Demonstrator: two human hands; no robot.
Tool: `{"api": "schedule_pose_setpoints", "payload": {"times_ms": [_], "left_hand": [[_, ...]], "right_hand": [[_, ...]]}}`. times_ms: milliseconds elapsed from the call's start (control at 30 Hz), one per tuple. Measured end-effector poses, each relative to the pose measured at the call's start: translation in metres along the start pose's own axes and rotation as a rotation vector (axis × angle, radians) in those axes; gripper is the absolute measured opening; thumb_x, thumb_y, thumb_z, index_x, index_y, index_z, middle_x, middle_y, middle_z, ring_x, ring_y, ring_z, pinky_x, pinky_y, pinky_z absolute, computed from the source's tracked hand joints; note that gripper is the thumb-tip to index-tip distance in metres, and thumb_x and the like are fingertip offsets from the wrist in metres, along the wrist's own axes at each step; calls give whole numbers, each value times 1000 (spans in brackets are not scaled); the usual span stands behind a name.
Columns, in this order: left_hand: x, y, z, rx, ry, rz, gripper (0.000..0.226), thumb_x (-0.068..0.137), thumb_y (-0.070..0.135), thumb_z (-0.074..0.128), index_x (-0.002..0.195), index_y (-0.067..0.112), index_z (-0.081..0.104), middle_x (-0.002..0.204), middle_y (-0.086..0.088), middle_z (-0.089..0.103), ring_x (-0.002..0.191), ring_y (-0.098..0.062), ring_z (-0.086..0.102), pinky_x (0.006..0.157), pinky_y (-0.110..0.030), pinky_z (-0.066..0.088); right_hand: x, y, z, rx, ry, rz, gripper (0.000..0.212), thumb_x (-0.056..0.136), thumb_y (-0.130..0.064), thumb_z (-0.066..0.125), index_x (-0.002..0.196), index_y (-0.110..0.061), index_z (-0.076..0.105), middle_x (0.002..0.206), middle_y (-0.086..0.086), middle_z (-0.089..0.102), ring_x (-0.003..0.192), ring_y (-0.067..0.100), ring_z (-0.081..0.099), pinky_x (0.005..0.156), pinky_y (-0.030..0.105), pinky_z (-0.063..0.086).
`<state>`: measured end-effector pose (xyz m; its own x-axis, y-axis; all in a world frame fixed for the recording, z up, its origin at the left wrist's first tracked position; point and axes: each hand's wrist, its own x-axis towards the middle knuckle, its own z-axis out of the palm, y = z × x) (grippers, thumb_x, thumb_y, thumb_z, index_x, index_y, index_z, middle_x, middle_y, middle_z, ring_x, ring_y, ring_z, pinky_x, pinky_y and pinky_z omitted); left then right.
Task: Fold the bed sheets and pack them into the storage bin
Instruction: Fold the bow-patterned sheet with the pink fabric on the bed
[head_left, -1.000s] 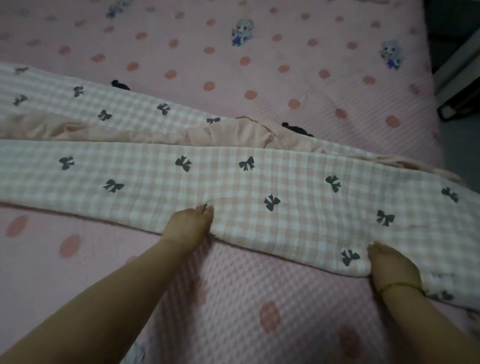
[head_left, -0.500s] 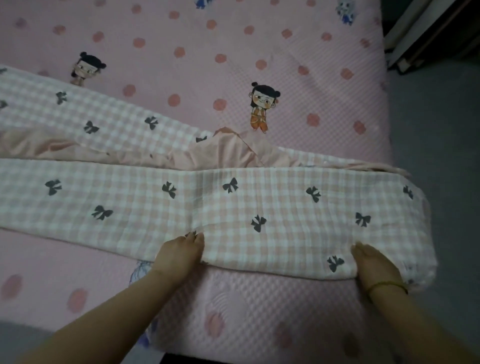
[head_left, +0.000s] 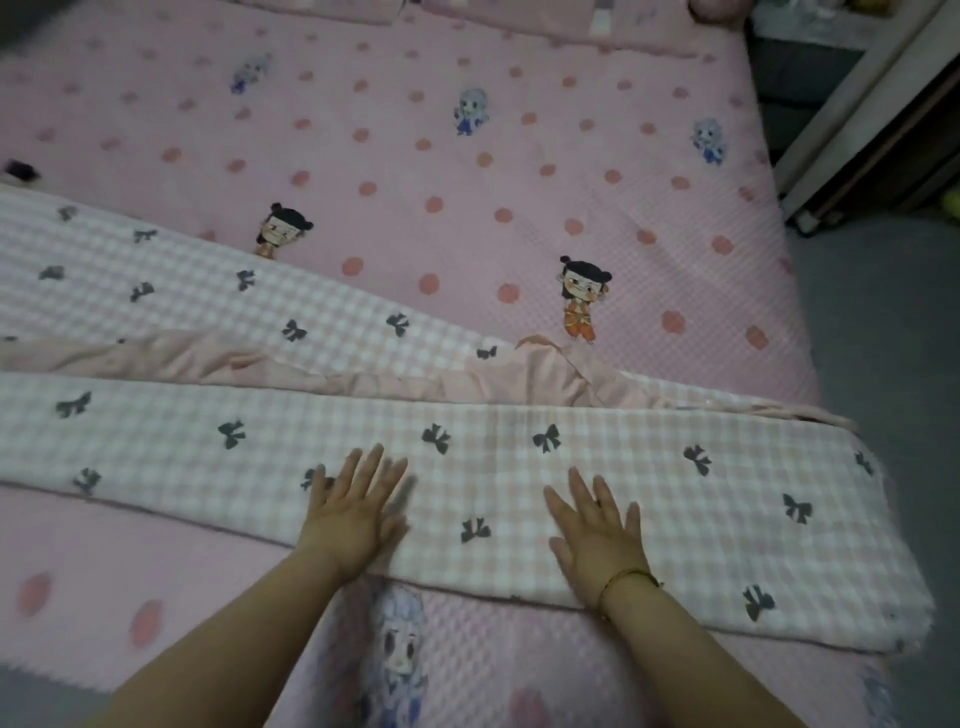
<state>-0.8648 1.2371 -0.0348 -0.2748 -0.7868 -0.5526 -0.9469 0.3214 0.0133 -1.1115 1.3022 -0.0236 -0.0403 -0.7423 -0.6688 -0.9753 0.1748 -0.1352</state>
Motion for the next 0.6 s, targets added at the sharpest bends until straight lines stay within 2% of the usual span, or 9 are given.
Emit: {"api": "schedule_pose_setpoints", "payload": {"times_ms": [33,100,233,367,467,533,600], "left_hand": [[6,-20,-6,11,3,-27,77,82,70,-4,145,27,-19,149,1,-28,143,-21,-16,114,-47,-6],[20,-75,-17,19,-24,-73,63,97,52,16,146,29,-16,154,-1,-21,143,-22,-16,113,-48,-5],[59,-163,-37,61,-73,-49,63,99,42,24,147,27,-13,156,-3,-14,144,-22,-13,114,-47,-4],[104,-218,-58,71,-140,26,77,88,49,50,148,24,9,156,4,7,143,-18,6,114,-44,-1],[121,-235,-64,17,-113,107,80,79,51,61,144,25,21,148,3,32,135,-18,29,113,-38,10],[126,-241,-65,42,-118,143,79,78,53,62,142,25,25,140,2,43,126,-19,40,109,-35,18],[130,-243,-69,77,-138,162,66,79,54,60,135,24,39,132,2,50,119,-19,45,103,-34,22]], "right_hand": [[12,-25,-2,-10,-5,-17,53,101,-34,20,146,-33,-8,150,-5,-30,141,22,-23,112,53,-9],[43,-84,-7,-15,-31,-37,54,101,-28,21,146,-33,-8,151,-4,-29,140,23,-25,110,55,-11],[101,-162,-20,-52,35,40,72,98,-15,33,144,-27,-20,146,-2,-35,140,24,-26,108,58,-15],[138,-191,-38,-113,91,157,86,89,-6,42,144,-26,-21,153,2,-25,140,23,-24,109,53,-16],[151,-196,-54,-172,64,141,87,86,-10,47,146,-28,-13,157,-1,-6,144,22,-12,110,51,-16],[156,-204,-63,-187,-7,117,80,85,-17,49,147,-27,0,154,-1,15,143,21,6,111,52,-14],[158,-209,-72,-226,-70,105,66,86,-23,48,145,-24,17,144,1,35,136,22,26,113,51,-6]]}}
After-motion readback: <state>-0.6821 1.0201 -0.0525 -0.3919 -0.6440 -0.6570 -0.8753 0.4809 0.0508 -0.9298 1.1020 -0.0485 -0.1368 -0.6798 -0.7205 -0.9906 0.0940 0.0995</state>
